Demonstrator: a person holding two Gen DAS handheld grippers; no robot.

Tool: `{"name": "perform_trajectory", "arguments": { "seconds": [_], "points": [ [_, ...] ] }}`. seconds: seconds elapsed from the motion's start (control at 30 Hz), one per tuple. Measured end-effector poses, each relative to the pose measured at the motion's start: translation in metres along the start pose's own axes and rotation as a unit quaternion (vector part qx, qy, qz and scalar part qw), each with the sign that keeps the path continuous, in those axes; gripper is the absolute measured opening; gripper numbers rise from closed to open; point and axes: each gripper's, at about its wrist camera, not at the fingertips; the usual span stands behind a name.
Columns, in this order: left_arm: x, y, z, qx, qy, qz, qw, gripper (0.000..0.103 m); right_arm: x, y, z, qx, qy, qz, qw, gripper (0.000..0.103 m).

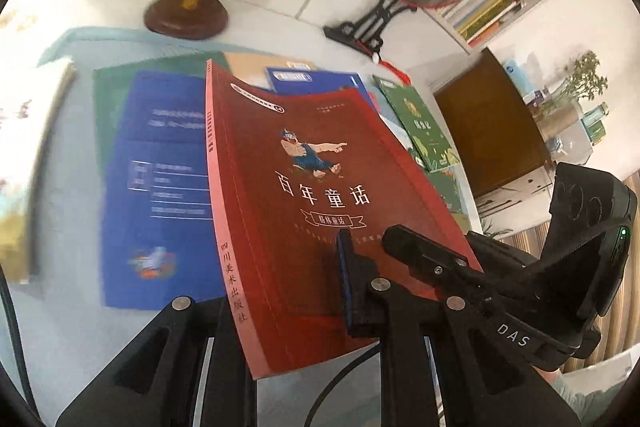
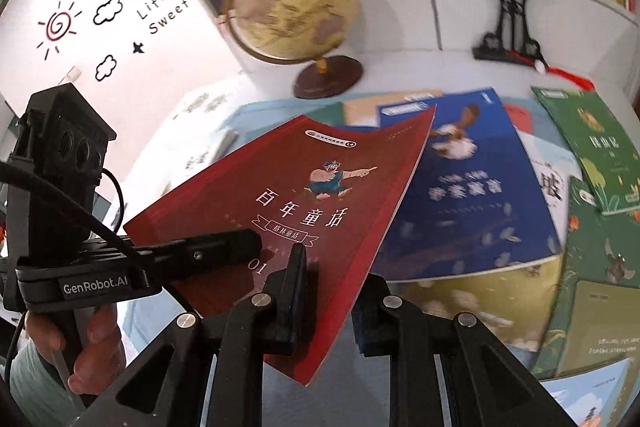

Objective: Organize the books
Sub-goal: 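Lift the red book with the right tool and carry it to the rabbit-cover book, then lower the red book onto the rabbit-cover book and open the right tool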

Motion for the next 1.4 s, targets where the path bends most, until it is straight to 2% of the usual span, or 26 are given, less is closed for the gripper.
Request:
{"name": "perform_trajectory", "arguments": {
  "seconds": [0.33,0.53,0.7,0.93,1.0,1.07,1.23,1.37,1.4],
  "points": [
    [-0.100,0.008,-0.063,-0.013,0.025,0.056,0.9980,0.015,0.015,0.026,-0.106,-0.017,0.042,0.021,0.999,0.019],
    [-0.148,0.014,-0.130,-0.041,0.048,0.079,0.9949,0.015,0.059,0.043,-0.180,-0.032,0.062,0.007,0.998,0.019],
    [-0.158,0.016,-0.180,-0.066,0.050,0.076,0.9936,0.015,0.103,0.048,-0.222,-0.035,0.066,-0.016,0.997,0.019],
    [-0.154,0.018,-0.214,-0.083,0.038,0.060,0.9940,0.018,0.138,0.049,-0.237,-0.026,0.065,-0.036,0.997,0.019],
    [-0.151,0.016,-0.226,-0.102,0.042,0.053,0.9925,0.028,0.146,0.048,-0.236,-0.021,0.067,-0.042,0.997,0.019],
    [-0.147,0.011,-0.237,-0.120,0.042,0.041,0.9911,0.032,0.152,0.045,-0.235,-0.016,0.065,-0.048,0.997,0.019],
    [-0.151,-0.004,-0.262,-0.151,0.061,0.028,0.9862,0.035,0.171,0.040,-0.234,-0.011,0.056,-0.070,0.996,0.019],
    [-0.158,-0.013,-0.276,-0.162,0.106,0.024,0.9808,0.033,0.177,0.038,-0.237,-0.013,0.048,-0.073,0.996,0.019],
    [-0.159,-0.015,-0.277,-0.164,0.102,0.026,0.9808,0.033,0.177,0.038,-0.239,-0.014,0.049,-0.074,0.996,0.019]
  ]
}}
Point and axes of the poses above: each gripper's, at about its wrist camera, not at the fingertips, and x roughly the way its jaws point, z to its right, y to its top, and after that the axes turned 11 degrees about -y, right-handed
